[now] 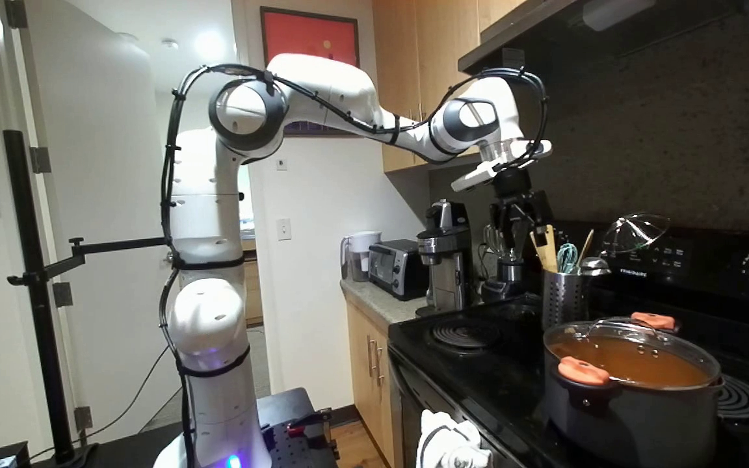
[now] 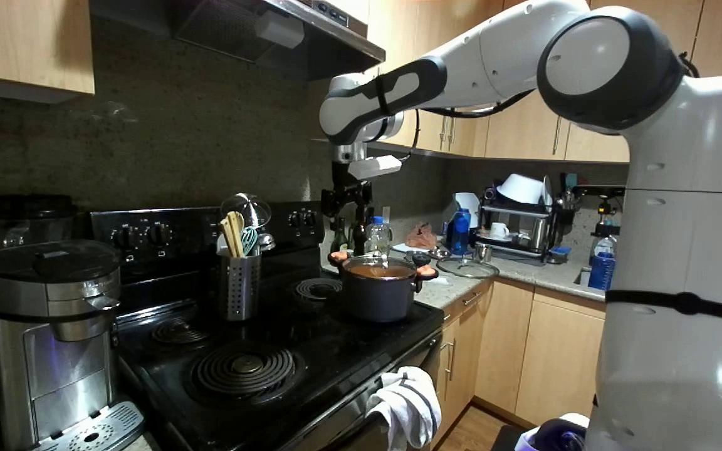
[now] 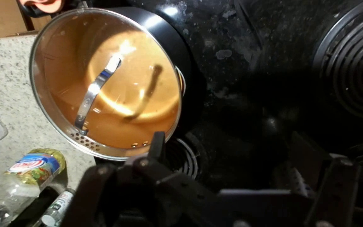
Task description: Take the lid from the stove and place it on the black pot
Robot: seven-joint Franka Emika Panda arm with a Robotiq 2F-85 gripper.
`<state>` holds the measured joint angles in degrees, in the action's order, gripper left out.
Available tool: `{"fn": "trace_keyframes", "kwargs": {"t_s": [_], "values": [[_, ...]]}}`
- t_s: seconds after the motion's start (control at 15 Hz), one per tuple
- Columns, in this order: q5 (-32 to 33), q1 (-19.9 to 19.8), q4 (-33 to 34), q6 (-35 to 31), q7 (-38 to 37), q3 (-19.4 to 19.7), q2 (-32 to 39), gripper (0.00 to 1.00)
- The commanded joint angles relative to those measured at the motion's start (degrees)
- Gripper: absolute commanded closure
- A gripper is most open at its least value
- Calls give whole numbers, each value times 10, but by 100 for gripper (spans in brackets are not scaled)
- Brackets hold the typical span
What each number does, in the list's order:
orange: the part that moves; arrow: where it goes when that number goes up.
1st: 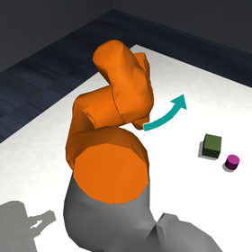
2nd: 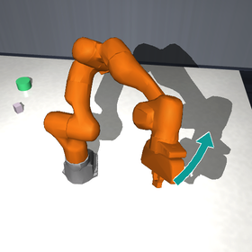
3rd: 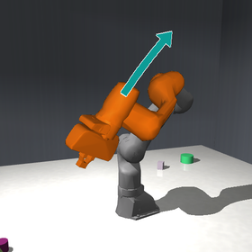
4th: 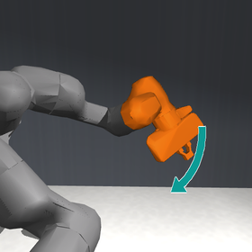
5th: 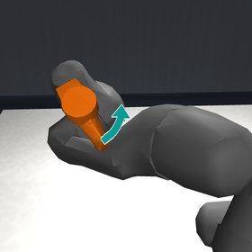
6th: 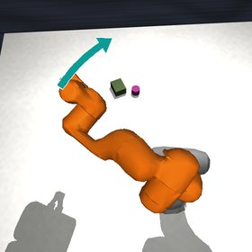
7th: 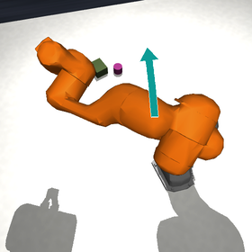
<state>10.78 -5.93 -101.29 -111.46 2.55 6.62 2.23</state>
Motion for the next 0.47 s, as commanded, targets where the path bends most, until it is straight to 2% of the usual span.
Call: {"fn": "trace_keyframes", "kwargs": {"t_s": [0.0, 0.13, 0.2, 0.4], "values": [[0, 7, -108, -48, 53, -10, -80, 0], [-9, 11, -148, -80, 101, -12, -104, 0], [-3, 8, -86, -43, 64, -11, -59, 0], [-4, 11, -124, -64, 86, -12, -84, 0]]}}
